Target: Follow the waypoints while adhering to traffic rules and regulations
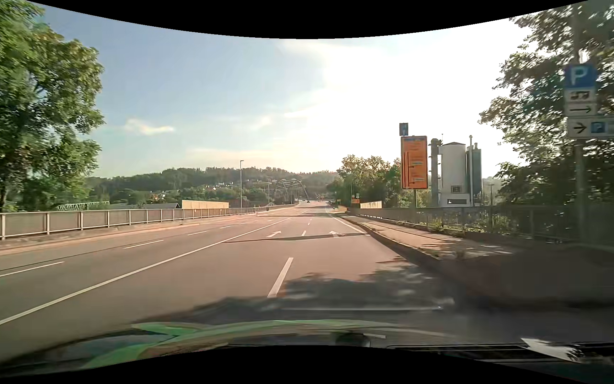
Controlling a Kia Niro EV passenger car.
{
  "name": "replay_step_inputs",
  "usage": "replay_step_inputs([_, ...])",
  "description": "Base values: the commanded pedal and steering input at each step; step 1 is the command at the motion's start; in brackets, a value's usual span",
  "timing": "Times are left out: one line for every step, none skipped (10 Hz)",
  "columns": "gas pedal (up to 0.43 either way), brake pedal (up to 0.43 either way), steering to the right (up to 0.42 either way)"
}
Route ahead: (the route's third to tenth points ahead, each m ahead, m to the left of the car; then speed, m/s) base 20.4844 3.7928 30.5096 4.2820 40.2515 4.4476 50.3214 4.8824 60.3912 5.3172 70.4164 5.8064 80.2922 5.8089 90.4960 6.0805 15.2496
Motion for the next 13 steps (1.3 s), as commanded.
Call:
replay_step_inputs([0.028, 0.000, -0.001])
replay_step_inputs([0.039, 0.000, -0.002])
replay_step_inputs([0.039, 0.000, -0.002])
replay_step_inputs([0.079, 0.000, -0.001])
replay_step_inputs([0.087, 0.000, -0.002])
replay_step_inputs([0.087, 0.000, -0.002])
replay_step_inputs([0.087, 0.000, -0.001])
replay_step_inputs([0.098, 0.000, -0.002])
replay_step_inputs([0.098, 0.000, -0.002])
replay_step_inputs([0.098, 0.000, -0.002])
replay_step_inputs([0.098, 0.000, -0.002])
replay_step_inputs([0.098, 0.000, -0.002])
replay_step_inputs([0.098, 0.000, -0.002])
